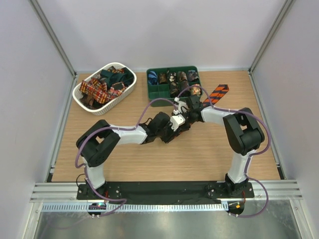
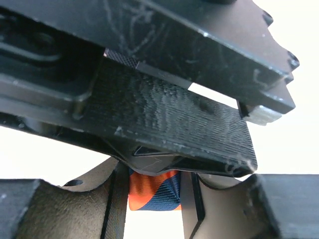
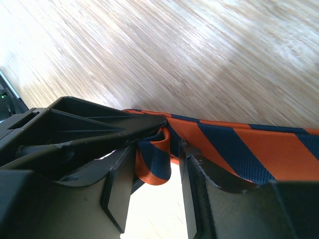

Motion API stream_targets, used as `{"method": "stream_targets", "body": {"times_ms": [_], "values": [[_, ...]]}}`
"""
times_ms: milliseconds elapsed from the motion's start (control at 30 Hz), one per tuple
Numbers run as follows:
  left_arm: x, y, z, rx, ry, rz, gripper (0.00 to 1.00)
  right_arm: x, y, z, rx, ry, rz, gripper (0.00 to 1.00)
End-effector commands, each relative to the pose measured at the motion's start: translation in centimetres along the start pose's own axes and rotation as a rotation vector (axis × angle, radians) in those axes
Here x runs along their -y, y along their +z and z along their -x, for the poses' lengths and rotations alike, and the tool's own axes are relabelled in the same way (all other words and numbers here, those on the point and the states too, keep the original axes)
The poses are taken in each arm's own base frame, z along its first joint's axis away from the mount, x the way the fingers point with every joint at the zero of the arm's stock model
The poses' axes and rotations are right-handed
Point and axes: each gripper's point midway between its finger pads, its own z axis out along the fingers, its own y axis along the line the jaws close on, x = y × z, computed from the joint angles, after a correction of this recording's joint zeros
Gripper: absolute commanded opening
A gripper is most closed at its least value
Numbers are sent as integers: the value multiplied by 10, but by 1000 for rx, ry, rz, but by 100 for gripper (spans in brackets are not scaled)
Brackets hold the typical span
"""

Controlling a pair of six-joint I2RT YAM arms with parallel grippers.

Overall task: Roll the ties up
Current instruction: Roll the tie

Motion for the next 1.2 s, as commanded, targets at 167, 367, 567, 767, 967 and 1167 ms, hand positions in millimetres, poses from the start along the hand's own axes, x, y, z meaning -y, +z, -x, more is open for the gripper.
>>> {"method": "stream_targets", "body": {"times_ms": [167,367,567,767,967,1167], "values": [[11,10,-39,-140,-12,-37,10,-27,-13,3,48,7,85,44],[12,10,-45,-170,-23,-38,9,-15,-23,9,84,47,52,52],[12,11,-49,-197,-37,-35,9,-4,-34,13,146,70,-4,57],[12,8,-47,-185,-29,-34,8,-1,-40,21,185,104,44,58],[10,8,-49,-192,-31,-26,7,8,-57,32,261,155,38,56],[11,7,-50,-207,-38,-27,7,43,-100,44,460,219,-157,53]]}}
